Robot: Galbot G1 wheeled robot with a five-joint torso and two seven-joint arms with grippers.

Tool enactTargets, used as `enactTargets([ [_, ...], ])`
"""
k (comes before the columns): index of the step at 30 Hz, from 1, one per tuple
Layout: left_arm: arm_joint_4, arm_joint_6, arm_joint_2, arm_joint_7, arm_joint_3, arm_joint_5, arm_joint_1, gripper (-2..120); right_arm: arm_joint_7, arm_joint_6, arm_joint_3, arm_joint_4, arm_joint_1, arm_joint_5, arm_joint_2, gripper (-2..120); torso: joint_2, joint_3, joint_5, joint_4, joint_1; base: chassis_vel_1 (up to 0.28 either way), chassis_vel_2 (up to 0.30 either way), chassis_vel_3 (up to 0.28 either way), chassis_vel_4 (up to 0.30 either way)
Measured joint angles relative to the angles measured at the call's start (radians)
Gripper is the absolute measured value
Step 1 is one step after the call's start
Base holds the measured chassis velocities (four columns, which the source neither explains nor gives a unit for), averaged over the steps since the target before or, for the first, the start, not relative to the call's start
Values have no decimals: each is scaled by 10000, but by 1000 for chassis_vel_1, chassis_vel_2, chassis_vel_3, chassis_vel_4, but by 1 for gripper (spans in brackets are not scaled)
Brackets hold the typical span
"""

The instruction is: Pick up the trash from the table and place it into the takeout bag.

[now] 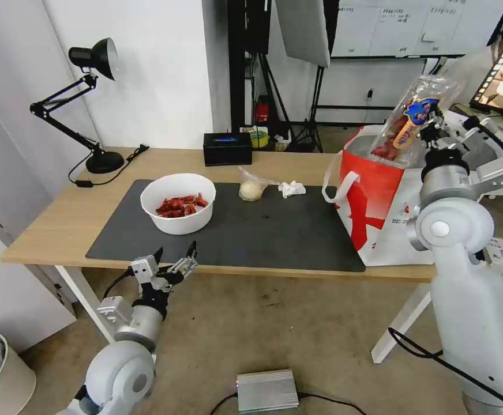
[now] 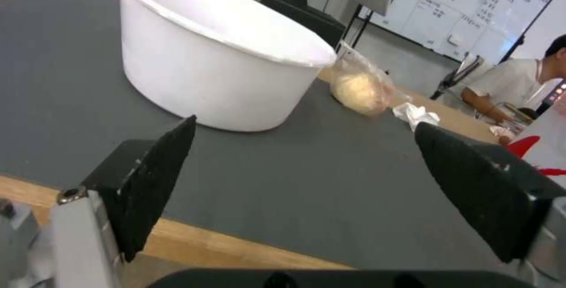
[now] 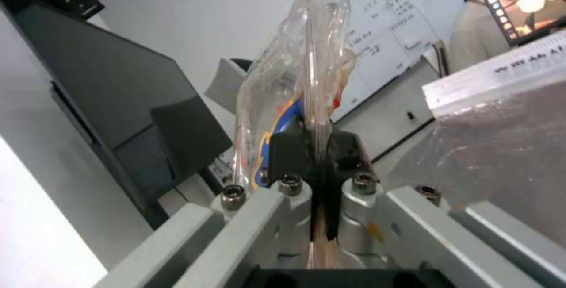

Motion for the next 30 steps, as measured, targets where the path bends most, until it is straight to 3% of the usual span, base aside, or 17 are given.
enactTargets([
  [15,103,-3,3,-26,172,-17,-107,100,197,-30,53,70,-278,361,203,1,0,0,0,0,0,0,0,0,0],
  [30,-111,-3,-146,-29,-17,13,201,100,259,-118,154,259,-369,570,202,54,0,0,0,0,0,0,0,0,0],
])
